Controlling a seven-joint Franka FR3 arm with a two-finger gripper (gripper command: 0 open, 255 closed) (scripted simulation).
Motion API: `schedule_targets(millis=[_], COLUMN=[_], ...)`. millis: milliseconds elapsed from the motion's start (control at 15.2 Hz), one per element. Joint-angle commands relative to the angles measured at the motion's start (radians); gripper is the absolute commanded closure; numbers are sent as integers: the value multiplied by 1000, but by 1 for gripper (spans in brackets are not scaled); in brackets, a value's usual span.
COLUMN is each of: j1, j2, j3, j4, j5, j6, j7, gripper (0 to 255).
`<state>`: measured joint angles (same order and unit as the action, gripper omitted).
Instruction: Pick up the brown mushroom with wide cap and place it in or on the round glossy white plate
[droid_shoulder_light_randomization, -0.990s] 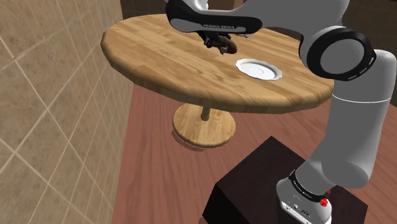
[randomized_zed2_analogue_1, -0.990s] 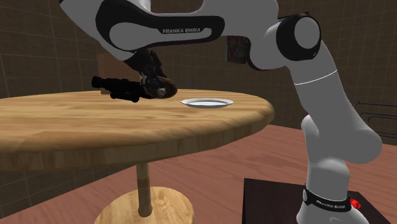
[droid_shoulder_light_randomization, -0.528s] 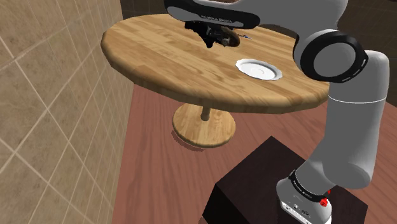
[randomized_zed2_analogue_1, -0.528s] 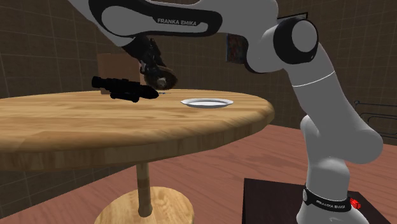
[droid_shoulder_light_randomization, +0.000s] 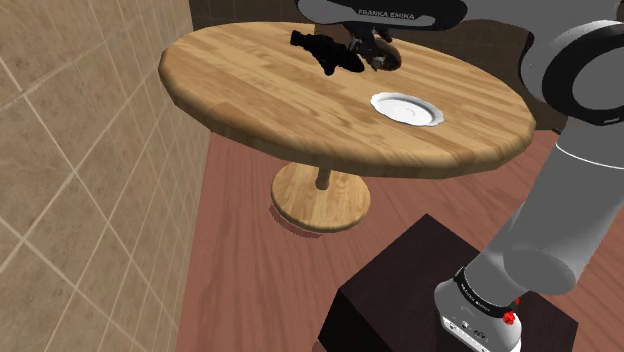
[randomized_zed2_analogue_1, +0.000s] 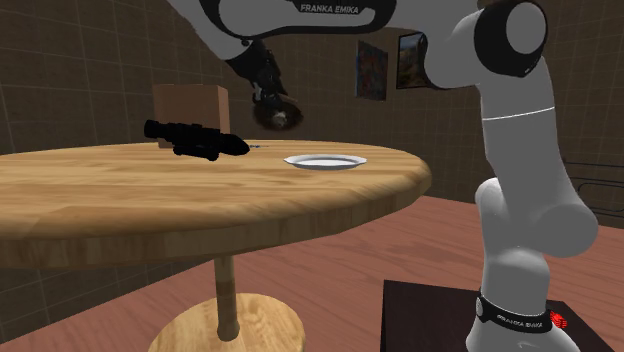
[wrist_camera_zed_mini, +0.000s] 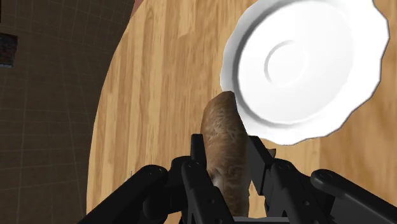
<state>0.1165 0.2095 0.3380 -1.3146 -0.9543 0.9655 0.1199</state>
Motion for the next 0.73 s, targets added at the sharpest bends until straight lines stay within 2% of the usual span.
schedule_targets(millis=[0, 462, 660], j1=[-29, -59, -58], j2=[-112, -412, -421], j3=[0, -41, -45], j4=[-139, -450, -495], j5=[47, 123, 137], j6=[35, 109, 136], j7=[15, -17, 11], gripper=[255, 255, 255])
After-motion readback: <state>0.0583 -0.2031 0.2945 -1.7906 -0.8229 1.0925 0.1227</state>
